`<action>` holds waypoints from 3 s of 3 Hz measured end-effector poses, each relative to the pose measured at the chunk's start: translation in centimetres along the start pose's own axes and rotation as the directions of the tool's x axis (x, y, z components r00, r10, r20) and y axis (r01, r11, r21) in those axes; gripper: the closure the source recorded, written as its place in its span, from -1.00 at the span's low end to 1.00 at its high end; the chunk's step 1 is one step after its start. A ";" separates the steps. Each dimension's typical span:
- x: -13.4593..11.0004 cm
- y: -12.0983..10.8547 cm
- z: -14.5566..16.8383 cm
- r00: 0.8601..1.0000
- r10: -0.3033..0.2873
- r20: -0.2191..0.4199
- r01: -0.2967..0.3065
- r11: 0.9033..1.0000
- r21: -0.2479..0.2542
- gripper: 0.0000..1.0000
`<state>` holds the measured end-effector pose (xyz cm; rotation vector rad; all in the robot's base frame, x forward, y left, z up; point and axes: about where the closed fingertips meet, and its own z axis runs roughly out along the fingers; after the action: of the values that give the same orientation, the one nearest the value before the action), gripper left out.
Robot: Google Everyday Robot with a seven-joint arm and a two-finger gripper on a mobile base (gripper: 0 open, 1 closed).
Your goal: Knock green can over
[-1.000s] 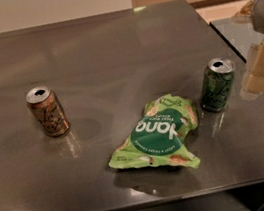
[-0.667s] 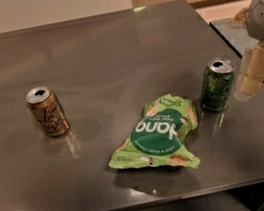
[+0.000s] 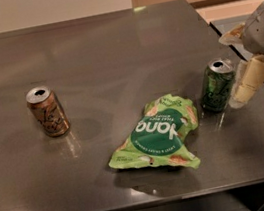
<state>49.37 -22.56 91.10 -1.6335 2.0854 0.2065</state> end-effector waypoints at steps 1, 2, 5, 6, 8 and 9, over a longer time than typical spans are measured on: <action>0.5 -0.1 1.0 0.997 0.005 0.073 -0.004 1.000 -0.019 -1.00; 0.5 0.1 1.4 0.986 0.010 0.166 -0.003 0.999 -0.040 -1.00; -0.1 0.5 2.7 0.952 0.051 0.302 -0.014 0.992 -0.123 -0.16; -0.3 0.4 2.7 0.954 0.061 0.295 -0.022 0.991 -0.132 0.30; -1.2 -2.8 2.6 0.996 0.074 0.047 -0.069 0.992 -0.104 1.00; -1.3 -4.6 3.6 0.991 0.059 -0.123 -0.071 0.993 -0.093 1.00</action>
Offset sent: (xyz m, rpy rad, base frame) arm 0.0008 -0.0004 -0.0185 0.2933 -0.0165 0.0665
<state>54.93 -21.28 89.32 -1.6730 2.2530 0.2403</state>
